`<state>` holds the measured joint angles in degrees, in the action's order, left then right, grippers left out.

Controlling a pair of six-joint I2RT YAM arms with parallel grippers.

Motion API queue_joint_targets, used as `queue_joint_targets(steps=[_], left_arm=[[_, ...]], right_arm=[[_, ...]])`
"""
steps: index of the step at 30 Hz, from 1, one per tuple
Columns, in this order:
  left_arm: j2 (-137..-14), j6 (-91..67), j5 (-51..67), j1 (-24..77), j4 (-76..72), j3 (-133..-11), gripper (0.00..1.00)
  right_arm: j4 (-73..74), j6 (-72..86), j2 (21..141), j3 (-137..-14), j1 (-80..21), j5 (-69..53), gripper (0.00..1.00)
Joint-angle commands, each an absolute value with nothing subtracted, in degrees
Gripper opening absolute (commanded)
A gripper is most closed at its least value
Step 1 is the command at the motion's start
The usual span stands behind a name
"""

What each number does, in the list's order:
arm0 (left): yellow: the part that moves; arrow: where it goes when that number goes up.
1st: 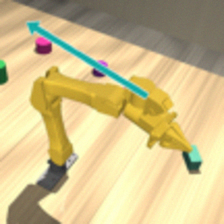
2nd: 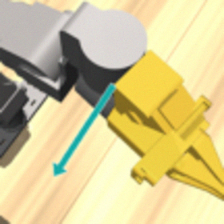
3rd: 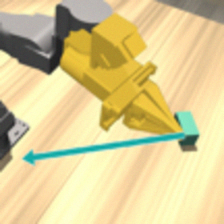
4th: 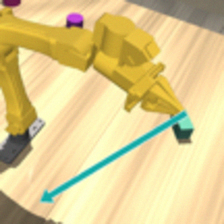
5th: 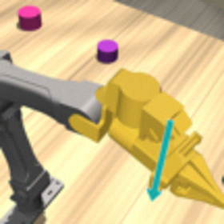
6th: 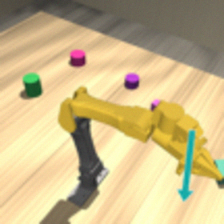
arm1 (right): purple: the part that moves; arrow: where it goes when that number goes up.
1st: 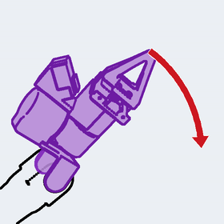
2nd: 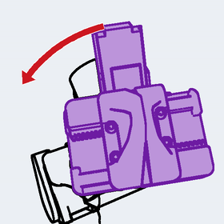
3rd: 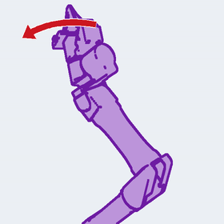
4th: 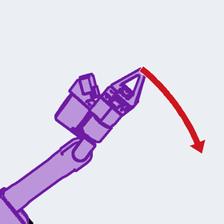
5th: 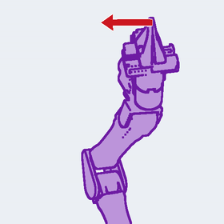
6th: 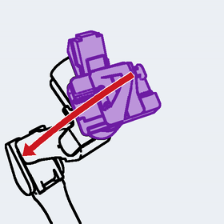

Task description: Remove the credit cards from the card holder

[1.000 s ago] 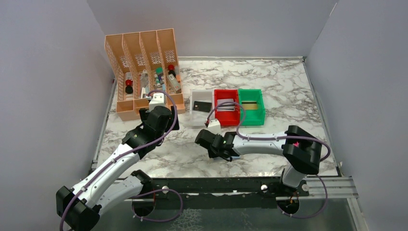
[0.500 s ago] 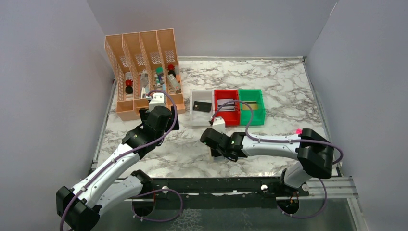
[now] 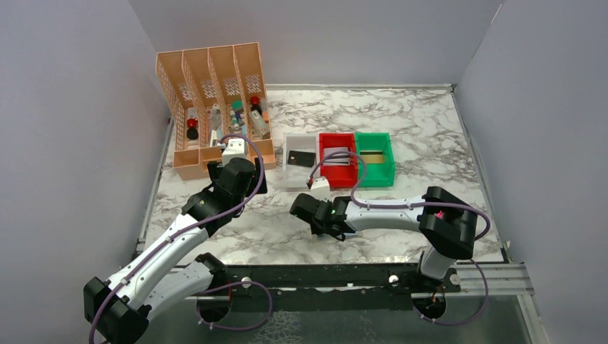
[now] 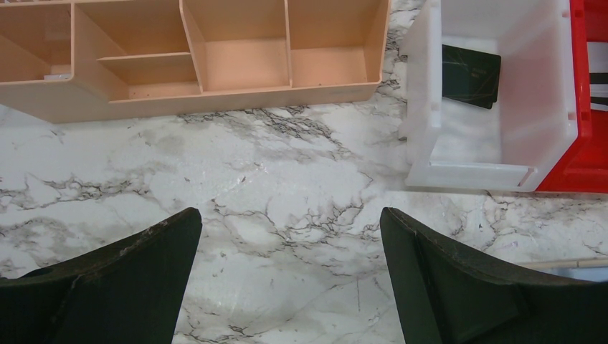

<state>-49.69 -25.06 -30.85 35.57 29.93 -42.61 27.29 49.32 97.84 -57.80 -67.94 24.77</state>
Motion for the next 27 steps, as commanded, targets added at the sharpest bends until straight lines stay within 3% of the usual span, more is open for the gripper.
queue_joint_targets(steps=[1, 10, 27], left_arm=[[-49.16, -25.40, -30.17, 35.17, 29.74, -42.10, 0.99], [-49.47, -25.32, -30.24, 35.17, 29.86, -42.08, 0.99], [-50.04, -25.30, -30.15, 35.18, 29.83, -42.19, 0.99]], right_arm=[[30.54, 51.75, 100.92, -57.04, -68.20, 26.42, 0.22], [27.85, 50.55, 97.65, -56.02, -68.25, 26.72, 0.01], [22.45, 50.13, 86.31, -51.60, -68.20, 26.61, 0.01]])
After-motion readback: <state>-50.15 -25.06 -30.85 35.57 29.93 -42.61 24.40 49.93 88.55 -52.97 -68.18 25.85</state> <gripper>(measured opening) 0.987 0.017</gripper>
